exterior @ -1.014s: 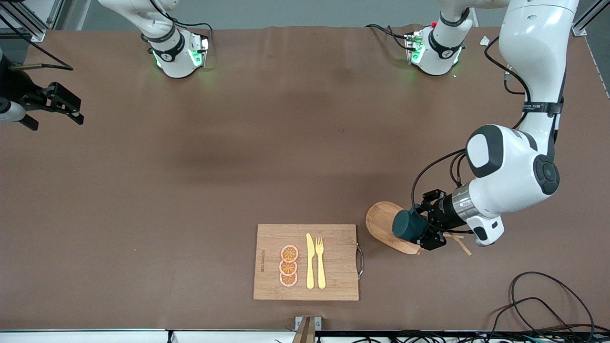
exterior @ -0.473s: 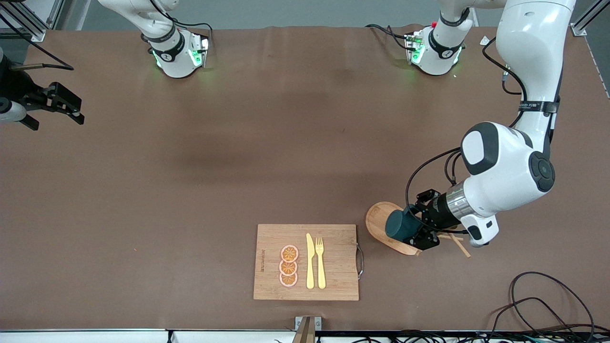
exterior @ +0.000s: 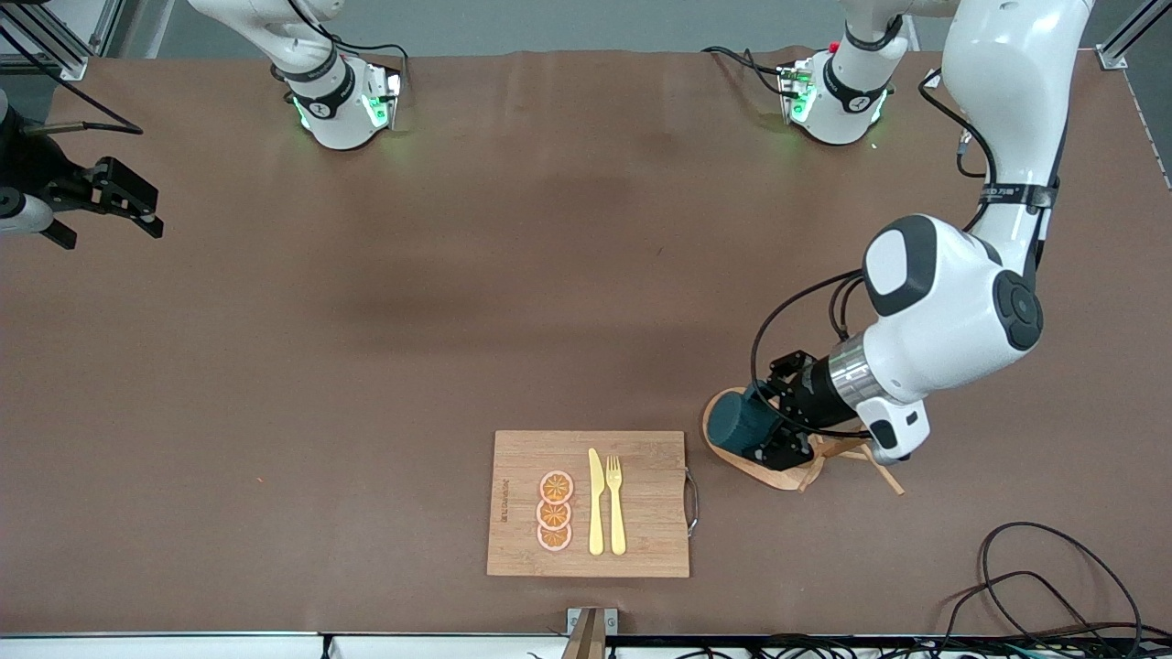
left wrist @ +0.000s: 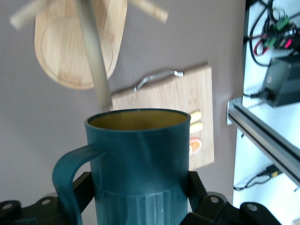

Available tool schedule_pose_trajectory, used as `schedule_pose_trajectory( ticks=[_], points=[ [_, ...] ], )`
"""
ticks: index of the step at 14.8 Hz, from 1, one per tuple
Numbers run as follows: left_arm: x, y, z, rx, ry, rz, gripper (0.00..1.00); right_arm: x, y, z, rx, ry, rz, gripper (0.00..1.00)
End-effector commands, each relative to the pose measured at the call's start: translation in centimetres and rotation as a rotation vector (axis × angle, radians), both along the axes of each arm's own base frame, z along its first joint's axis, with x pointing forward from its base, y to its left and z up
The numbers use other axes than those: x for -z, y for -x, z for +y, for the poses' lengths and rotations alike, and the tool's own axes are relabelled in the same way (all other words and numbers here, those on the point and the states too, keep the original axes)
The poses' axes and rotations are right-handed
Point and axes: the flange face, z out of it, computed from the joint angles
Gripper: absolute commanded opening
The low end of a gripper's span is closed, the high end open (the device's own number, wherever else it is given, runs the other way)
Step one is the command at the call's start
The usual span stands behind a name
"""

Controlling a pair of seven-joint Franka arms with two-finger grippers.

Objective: Transfer cup from left to right arm and place
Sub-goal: 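Lift the mug off the stand and carry it to mid-table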

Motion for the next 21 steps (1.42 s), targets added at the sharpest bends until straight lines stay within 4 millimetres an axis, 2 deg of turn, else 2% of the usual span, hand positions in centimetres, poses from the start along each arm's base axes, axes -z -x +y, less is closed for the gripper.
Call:
schedule_pose_trajectory(
  ticks=[1, 6, 10, 12, 15, 18, 21],
  points=[
    [-2.8, 2.4, -3.9, 0.029, -0.034, -0.019, 0.65, -0.2, 0.3, -0.2, 0.009, -0.012, 0.0, 1.0],
    [-3.0, 8.1, -14.4, 0.171, -0.237, -0.118, 0.6, -0.2, 0.2, -0.1, 0.007, -0.012, -0.002, 1.0],
    [-1.9, 12.9, -21.6, 0.25, -0.369, -0.226, 0.53, -0.3, 0.2, -0.2, 0.009, -0.012, -0.005, 1.0],
    [-0.8, 14.9, -24.3, 0.297, -0.428, -0.285, 0.5, -0.2, 0.2, -0.2, 0.009, -0.012, -0.003, 1.0],
    [2.2, 18.9, -29.1, 0.386, -0.556, -0.416, 0.42, -0.2, 0.1, -0.2, 0.009, -0.012, -0.005, 1.0],
    [7.2, 23.2, -33.5, 0.446, -0.67, -0.535, 0.4, -0.1, 0.2, -0.3, 0.01, -0.012, -0.002, 1.0],
    [11.3, 27.3, -36.6, 0.479, -0.745, -0.673, 0.39, -0.1, 0.1, -0.3, 0.01, -0.012, -0.002, 1.0]
  ],
)
